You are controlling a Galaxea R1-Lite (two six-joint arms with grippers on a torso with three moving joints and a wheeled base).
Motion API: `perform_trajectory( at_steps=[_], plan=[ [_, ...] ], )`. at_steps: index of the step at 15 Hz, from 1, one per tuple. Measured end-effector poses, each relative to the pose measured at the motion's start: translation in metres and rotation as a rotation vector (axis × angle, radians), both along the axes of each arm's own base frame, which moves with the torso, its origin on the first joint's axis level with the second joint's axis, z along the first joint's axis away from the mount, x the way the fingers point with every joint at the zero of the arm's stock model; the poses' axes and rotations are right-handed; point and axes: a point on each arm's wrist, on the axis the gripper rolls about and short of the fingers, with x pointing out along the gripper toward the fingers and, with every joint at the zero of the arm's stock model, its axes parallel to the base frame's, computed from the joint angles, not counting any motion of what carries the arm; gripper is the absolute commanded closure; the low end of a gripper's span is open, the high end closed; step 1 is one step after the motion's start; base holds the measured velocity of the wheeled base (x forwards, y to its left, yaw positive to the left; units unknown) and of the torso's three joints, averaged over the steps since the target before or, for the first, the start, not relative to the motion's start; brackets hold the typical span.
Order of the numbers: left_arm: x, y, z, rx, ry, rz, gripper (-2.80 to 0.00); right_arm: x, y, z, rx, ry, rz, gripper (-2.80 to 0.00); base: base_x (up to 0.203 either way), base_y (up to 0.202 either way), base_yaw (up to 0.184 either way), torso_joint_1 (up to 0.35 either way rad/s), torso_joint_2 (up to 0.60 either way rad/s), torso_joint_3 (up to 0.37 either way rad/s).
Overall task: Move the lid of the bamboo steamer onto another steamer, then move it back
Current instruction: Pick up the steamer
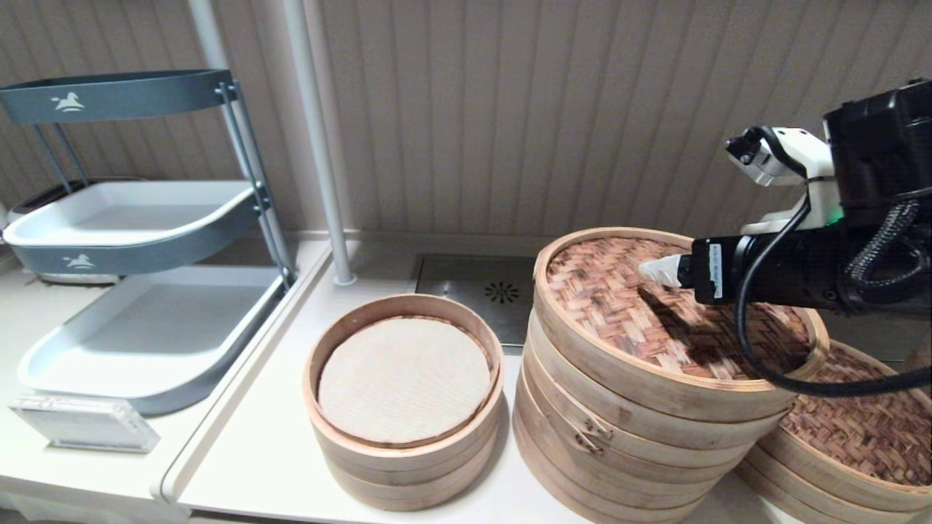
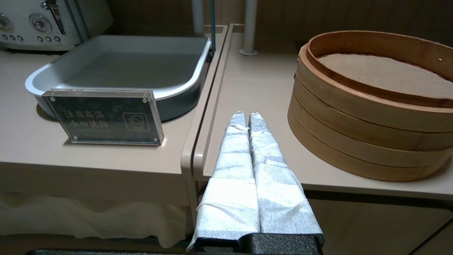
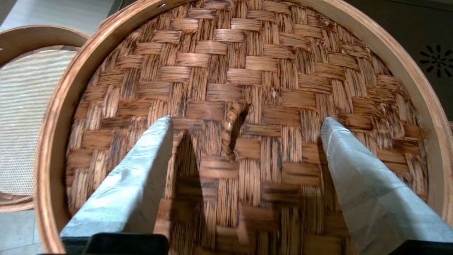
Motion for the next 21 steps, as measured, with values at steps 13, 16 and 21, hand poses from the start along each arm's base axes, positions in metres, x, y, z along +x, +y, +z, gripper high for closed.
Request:
perform_trajectory(
  at_steps=[13,16,21],
  plan=[
    [0.0,0.0,0.0,0.0,0.0,0.0,0.0,0.0086,0.0037,-0.0084,-0.013,0.029,-0.006,-2.8,0.0,0.0,0.0,0.0,0.0,0.0],
    [0.0,0.0,0.0,0.0,0.0,0.001,0.0,0.0097,0.0039,-0.0088,-0.014,0.031,-0.007,-2.8,0.0,0.0,0.0,0.0,0.0,0.0],
    [0.0,0.0,0.0,0.0,0.0,0.0,0.0,0.0113,0.003,-0.0097,-0.017,0.034,-0.012,0.0,0.0,0.0,0.0,0.0,0.0,0.0]
  ],
)
